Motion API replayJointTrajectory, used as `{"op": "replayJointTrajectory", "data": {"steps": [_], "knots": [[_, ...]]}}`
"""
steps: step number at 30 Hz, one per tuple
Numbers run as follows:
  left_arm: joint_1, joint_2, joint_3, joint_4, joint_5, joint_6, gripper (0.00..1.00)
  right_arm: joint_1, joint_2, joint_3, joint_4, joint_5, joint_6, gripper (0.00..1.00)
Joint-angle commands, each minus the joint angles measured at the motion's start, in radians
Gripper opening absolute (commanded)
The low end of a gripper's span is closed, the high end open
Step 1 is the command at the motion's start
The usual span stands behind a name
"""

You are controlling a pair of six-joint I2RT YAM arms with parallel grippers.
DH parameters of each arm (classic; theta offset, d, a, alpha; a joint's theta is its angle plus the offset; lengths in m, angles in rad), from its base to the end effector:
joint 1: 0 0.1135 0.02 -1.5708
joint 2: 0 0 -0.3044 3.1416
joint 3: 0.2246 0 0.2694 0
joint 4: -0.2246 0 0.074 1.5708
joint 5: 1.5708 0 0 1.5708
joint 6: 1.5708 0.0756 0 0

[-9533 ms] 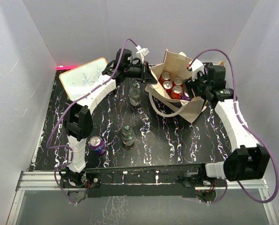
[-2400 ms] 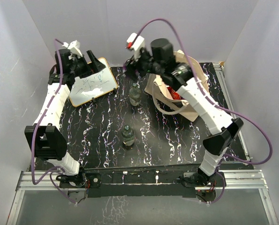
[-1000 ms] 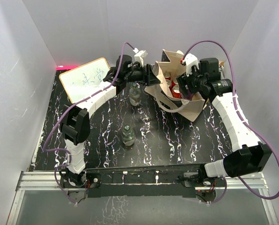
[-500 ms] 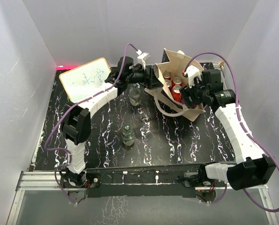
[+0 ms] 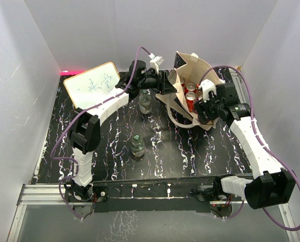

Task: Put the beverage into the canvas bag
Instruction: Place the drink in the canvas bag.

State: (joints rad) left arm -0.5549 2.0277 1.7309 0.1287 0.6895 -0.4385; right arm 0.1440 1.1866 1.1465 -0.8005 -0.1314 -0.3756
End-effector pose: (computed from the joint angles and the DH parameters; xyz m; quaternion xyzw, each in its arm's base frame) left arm 0.4451 -0.3325 0.3451 0.2595 0.7051 -0.5164 0.4109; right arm 0.2659 0.0486 0.3342 -0.2621 0.8948 0.0197 0.3610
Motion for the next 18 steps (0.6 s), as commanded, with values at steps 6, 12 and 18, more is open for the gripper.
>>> {"op": "replayJointTrajectory", "data": {"steps": [6,12,18], "knots": [[0.003,0.003,0.002,0.052,0.001,0.026,0.39,-0.098,-0.026,0.007,0.067,0.007,0.107,0.08],[0.003,0.017,-0.008,0.085,0.023,0.027,0.25,-0.118,-0.01,0.003,0.079,0.041,0.143,0.08],[0.003,0.018,-0.023,0.098,0.046,0.043,0.1,-0.13,0.005,-0.025,0.133,0.034,0.172,0.08]]}}
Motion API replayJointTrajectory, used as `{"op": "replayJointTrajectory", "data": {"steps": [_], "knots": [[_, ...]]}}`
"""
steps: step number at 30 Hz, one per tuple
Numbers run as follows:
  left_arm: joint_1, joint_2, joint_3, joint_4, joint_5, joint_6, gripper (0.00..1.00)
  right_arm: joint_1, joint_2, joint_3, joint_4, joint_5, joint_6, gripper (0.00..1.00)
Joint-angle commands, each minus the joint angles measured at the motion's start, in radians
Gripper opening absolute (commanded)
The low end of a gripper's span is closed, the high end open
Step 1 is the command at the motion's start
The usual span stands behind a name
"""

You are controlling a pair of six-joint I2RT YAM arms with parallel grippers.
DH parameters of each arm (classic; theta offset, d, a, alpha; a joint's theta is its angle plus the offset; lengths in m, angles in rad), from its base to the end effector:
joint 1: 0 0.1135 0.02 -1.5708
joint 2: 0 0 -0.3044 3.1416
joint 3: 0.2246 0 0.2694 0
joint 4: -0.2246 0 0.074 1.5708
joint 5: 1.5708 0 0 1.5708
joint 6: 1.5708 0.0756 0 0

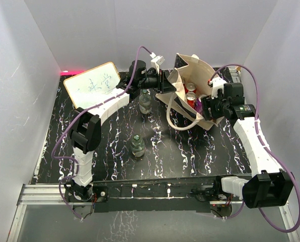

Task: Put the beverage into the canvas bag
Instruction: Place the drink in the canvas bag.

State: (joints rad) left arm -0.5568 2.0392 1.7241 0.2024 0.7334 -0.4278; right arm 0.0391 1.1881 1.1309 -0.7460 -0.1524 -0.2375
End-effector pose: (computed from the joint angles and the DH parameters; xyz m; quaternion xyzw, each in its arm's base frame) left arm 0.4445 -0.3363 0.3461 0.2832 0.6794 -0.5296 0.4216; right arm 0.2746 0.0222 0.3337 -0.1557 0.9118 0.0333 0.3785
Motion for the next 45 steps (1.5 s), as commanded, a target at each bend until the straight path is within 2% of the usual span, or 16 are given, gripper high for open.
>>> {"op": "replayJointTrajectory", "data": {"steps": [1,4,13,21,27,45], "knots": [[0.005,0.007,-0.017,0.023,0.005,0.037,0.07,-0.025,0.009,-0.013,0.098,0.04,0.036,0.08],[0.005,0.007,-0.015,0.01,0.015,0.053,0.0,-0.025,0.041,-0.009,0.166,-0.005,0.04,0.08],[0.005,-0.003,-0.015,-0.055,0.026,0.135,0.0,-0.025,0.163,0.013,0.321,-0.05,0.028,0.08],[0.006,-0.001,-0.002,-0.085,0.022,0.159,0.0,-0.025,0.216,-0.016,0.418,-0.022,0.01,0.08],[0.005,0.011,0.018,-0.103,0.022,0.169,0.0,-0.024,0.247,-0.019,0.504,-0.028,0.061,0.08],[0.005,0.033,0.048,-0.118,0.014,0.173,0.0,-0.02,0.149,-0.108,0.686,-0.037,0.124,0.08]]}}
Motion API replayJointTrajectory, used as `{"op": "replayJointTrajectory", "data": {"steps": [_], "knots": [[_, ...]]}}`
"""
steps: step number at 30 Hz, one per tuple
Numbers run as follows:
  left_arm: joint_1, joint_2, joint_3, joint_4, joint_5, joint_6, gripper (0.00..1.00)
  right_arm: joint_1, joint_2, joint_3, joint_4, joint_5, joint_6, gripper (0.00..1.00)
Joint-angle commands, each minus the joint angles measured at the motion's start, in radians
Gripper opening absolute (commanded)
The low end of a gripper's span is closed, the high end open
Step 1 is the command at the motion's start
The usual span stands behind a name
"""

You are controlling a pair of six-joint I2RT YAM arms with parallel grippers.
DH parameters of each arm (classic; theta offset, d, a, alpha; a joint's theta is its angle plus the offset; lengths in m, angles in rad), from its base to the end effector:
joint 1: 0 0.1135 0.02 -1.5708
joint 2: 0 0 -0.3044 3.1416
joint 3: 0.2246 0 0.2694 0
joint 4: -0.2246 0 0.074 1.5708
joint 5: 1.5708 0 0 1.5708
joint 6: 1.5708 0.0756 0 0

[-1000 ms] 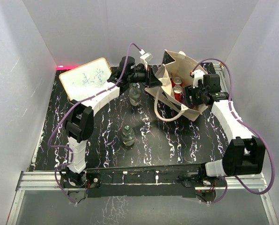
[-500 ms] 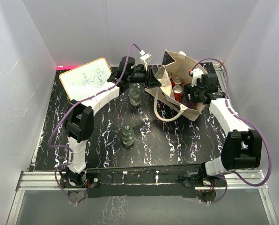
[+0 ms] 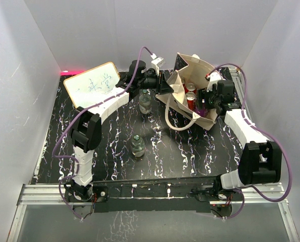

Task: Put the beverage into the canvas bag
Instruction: Place the drink in the canvas bag.

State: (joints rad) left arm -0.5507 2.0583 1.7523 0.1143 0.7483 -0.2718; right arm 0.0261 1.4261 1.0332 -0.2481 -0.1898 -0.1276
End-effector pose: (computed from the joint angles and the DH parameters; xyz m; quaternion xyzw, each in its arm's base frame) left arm 0.4487 -0.3359 0.3359 0.3301 0.6789 -0.4952 0.4301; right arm 0.3600 0.0237 0.2809 -0.1107 0.8840 0.0619 0.4500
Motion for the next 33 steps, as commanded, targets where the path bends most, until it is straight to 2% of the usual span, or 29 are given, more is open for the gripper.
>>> {"op": "replayJointTrajectory", "data": {"steps": [1,18,28,31,33], "knots": [[-0.001,0.013,0.018,-0.03,0.0,0.017,0.0,-0.008,-0.098,-0.028,0.191,-0.006,0.013,0.08],[-0.002,-0.009,-0.005,-0.031,0.005,0.029,0.0,-0.011,-0.242,-0.281,0.12,-0.006,-0.136,0.08],[0.02,-0.038,0.023,-0.077,0.047,0.07,0.01,-0.011,-0.19,-0.244,0.101,-0.055,-0.118,0.08],[0.021,-0.052,0.04,-0.118,0.049,0.107,0.31,-0.011,-0.16,-0.199,0.079,-0.095,-0.102,0.08],[0.022,-0.068,0.047,-0.146,0.044,0.13,0.47,-0.01,-0.142,-0.168,0.062,-0.119,-0.085,0.08]]}}
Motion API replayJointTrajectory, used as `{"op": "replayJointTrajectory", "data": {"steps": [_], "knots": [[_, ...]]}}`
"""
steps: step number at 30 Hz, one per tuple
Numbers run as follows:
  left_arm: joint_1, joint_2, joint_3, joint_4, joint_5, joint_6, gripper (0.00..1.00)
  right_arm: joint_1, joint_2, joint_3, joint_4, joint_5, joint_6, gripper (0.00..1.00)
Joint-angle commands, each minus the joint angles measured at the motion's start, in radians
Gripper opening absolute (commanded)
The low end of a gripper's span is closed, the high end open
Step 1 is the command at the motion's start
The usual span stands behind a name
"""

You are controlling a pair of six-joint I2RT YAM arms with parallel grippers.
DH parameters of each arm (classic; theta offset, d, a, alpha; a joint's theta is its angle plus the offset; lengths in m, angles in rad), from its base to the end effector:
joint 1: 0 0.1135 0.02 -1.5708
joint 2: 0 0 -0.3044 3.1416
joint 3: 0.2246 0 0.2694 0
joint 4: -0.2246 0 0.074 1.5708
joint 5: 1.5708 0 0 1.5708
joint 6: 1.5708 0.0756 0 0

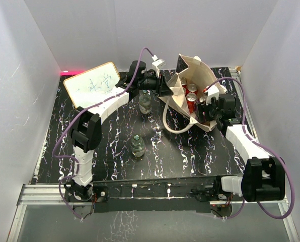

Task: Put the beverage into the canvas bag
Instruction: Place the drink in the canvas bag.

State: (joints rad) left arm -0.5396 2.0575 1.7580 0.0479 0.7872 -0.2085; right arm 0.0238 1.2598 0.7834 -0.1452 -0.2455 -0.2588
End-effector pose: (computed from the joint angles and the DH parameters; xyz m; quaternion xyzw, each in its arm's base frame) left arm 0.4481 -0.3308 0.3307 0.3521 0.6811 -0.4889 0.4161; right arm 0.3070 0.0257 0.2504 -0.1797 0.8661 0.0550 0.4632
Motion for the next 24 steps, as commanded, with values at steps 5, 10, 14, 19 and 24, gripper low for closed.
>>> {"op": "replayJointTrajectory", "data": {"steps": [5,10,14,19,24], "knots": [[0.01,-0.114,0.068,-0.151,0.004,0.156,0.67,-0.007,0.059,0.131,-0.06,-0.111,0.073,0.08],[0.01,-0.179,0.07,-0.232,-0.004,0.306,0.83,-0.007,0.075,0.161,-0.066,-0.138,0.079,0.08],[0.01,-0.269,-0.013,-0.25,-0.031,0.388,0.86,-0.007,0.075,0.161,-0.041,-0.141,0.084,0.08],[0.003,-0.312,-0.018,-0.32,0.036,0.49,0.83,-0.007,0.063,0.147,0.019,-0.117,0.074,0.08],[-0.016,-0.212,0.176,-0.61,0.122,0.754,0.81,-0.007,0.067,0.151,0.042,-0.094,0.075,0.08]]}}
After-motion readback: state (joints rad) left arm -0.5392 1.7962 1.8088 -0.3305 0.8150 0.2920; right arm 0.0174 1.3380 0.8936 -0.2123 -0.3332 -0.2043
